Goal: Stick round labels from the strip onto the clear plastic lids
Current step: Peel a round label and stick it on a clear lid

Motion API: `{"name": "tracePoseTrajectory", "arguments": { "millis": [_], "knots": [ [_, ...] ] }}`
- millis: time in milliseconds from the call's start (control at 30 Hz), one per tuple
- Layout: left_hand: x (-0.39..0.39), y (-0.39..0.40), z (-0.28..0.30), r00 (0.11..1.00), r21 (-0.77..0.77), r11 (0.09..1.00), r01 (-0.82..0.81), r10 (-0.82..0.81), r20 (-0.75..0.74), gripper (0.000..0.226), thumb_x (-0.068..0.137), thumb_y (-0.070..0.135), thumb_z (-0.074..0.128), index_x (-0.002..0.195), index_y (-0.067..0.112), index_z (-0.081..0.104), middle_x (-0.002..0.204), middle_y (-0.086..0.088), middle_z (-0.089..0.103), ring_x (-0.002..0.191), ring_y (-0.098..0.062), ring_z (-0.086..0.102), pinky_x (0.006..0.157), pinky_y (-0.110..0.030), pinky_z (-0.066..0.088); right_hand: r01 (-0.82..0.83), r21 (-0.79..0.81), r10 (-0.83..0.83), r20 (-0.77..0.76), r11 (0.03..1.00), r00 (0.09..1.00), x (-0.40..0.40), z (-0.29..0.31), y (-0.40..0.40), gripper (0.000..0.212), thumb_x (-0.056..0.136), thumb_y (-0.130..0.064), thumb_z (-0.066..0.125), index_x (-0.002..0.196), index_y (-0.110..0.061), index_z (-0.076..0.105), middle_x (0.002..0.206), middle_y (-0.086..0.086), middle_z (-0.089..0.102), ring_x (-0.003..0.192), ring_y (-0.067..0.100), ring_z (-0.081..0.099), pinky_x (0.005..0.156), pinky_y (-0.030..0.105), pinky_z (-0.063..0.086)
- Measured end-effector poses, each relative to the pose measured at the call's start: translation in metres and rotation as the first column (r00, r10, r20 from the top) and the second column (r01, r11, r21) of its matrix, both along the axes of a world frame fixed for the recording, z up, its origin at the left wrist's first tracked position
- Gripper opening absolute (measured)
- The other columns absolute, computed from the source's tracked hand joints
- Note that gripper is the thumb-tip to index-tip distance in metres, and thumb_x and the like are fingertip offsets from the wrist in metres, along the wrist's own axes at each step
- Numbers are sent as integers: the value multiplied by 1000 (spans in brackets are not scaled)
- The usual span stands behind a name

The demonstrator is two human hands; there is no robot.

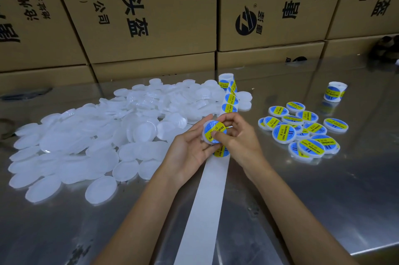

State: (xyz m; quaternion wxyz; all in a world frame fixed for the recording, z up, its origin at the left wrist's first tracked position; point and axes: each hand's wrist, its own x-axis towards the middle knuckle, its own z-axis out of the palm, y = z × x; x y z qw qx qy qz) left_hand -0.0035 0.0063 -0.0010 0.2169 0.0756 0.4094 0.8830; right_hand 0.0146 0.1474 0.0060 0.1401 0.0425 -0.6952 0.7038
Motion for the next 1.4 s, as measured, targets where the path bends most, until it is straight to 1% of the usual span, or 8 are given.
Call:
{"name": "tracePoseTrajectory", "arguments": {
  "millis": [200, 567, 833, 1000, 1100, 1200, 1300, 1400],
  "knots": [
    [2, 1, 1, 1000, -9, 1000, -4, 4, -16, 37, 102, 14, 45, 137, 10, 56, 133, -12, 66, 121, -27, 65, 107, -42, 48, 36, 59, -35, -13, 998, 999, 0, -2, -3, 30, 84, 6, 65, 91, -23, 59, 98, 9, 66, 75, 13, 61, 63, 35, 54],
    [6, 4, 4, 999, -36, 999, -37, 36, -22, 38, 105, 12, 39, 140, 9, 53, 131, -11, 68, 118, -26, 67, 98, -36, 56, 121, 161, -104, -112, 979, 988, 0, -8, -5, 23, 79, -3, 71, 93, -19, 60, 83, -18, 61, 63, -4, 53, 48, 8, 41],
    [4, 1, 4, 999, -31, 998, -51, 51, 5, 38, 104, 12, 41, 139, 7, 54, 135, -16, 64, 127, -33, 60, 106, -43, 50, 262, 304, -221, -162, 916, 962, -4, -12, -1, 25, 75, -7, 72, 93, -20, 62, 95, -3, 53, 64, 5, 50, 55, 11, 40],
    [6, 1, 8, 997, 47, 997, -67, 66, 38, 43, 92, 12, 53, 134, 4, 57, 132, -19, 65, 120, -36, 64, 99, -45, 54, 294, 270, -267, -133, 917, 954, -8, -13, 5, 22, 79, -7, 72, 90, -21, 59, 96, 5, 56, 58, 3, 47, 57, 12, 41],
    [6, -1, 10, 996, 87, 994, -66, 61, 58, 45, 92, 11, 54, 137, 4, 56, 135, -22, 62, 123, -39, 62, 101, -46, 53, 257, 238, -230, -134, 937, 964, -8, -15, 0, 26, 81, -27, 78, 98, -22, 59, 102, -2, 57, 68, 1, 50, 64, 11, 41],
    [9, 0, 11, 999, 85, 996, -7, 4, 42, 45, 93, 9, 50, 137, 2, 57, 136, -22, 61, 123, -35, 62, 100, -42, 54, 161, 297, -138, -97, 941, 986, -5, -16, -4, 54, 67, -61, 78, 106, -31, 55, 105, -14, 56, 87, -2, 58, 71, 10, 45],
    [10, 3, 11, 999, 72, 997, 37, -39, 31, 44, 95, 13, 49, 135, 0, 60, 137, -21, 61, 124, -32, 62, 97, -40, 56, 174, 411, -143, -106, 895, 984, -5, -17, -3, 53, 67, -73, 67, 91, -27, 57, 88, -8, 63, 83, 9, 61, 72, 32, 53],
    [10, 3, 11, 999, 21, 999, 41, -42, 35, 47, 93, 23, 52, 134, 2, 62, 136, -24, 61, 126, -36, 60, 100, -43, 54, 263, 564, -236, -122, 783, 964, -4, -16, -1, 61, 73, -82, 45, 80, -22, 57, 74, -4, 63, 73, 15, 60, 67, 39, 52]
  ]
}}
